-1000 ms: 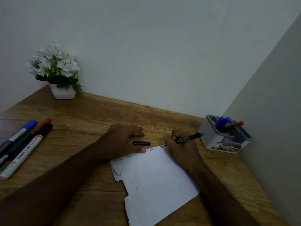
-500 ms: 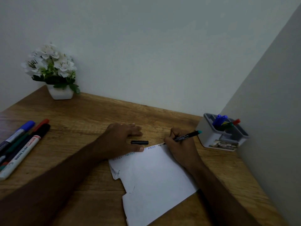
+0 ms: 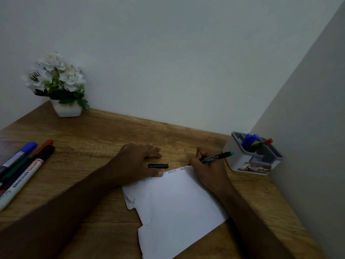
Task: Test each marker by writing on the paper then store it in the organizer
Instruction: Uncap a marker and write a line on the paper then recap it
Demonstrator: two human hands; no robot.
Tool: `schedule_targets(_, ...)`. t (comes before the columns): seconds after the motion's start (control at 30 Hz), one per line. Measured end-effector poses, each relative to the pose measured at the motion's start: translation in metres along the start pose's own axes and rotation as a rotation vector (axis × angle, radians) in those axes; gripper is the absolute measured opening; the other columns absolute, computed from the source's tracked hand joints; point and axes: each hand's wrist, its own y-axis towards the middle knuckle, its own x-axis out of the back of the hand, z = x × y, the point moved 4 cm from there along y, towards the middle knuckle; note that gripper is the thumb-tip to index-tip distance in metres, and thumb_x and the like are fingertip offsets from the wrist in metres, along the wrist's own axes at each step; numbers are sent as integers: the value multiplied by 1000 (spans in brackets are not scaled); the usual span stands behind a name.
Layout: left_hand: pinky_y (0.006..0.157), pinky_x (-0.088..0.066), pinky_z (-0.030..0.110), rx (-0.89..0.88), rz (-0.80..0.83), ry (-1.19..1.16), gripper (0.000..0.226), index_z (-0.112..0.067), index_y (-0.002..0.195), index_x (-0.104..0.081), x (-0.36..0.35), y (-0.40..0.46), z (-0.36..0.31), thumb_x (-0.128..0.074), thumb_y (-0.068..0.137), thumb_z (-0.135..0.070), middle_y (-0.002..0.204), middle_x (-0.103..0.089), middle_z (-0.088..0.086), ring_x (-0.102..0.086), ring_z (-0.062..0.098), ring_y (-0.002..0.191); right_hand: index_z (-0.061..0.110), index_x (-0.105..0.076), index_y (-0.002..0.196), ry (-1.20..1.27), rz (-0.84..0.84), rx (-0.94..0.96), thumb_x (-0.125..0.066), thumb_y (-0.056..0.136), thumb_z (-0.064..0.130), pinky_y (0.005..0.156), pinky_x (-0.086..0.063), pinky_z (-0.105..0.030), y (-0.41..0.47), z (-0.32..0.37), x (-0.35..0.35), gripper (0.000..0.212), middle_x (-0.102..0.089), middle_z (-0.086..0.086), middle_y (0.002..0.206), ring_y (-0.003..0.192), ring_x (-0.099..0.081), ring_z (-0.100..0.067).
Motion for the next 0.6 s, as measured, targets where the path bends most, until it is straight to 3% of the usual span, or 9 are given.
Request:
schedule_targets(0.23, 117, -22, 51, 1, 55, -26, 91, -62, 123, -44, -2, -2, -3, -21, 46, -104, 150, -40, -17, -25, 2, 144, 6, -44, 55, -5, 30, 48, -61, 77, -10, 49, -30, -18, -1, 1, 0, 32, -44, 0, 52, 52, -39, -6)
schedule_targets(0.6, 116, -23, 50, 7, 43, -5, 102, -48, 119, -62, -3, 1, 1, -20, 44, -105, 149, -41, -16, -26, 1, 143, 13, -41, 52, 27, -15, 5, -61, 77, -9, 48, -30, -21, 0, -2, 2, 39, -42, 0, 50, 51, -38, -9)
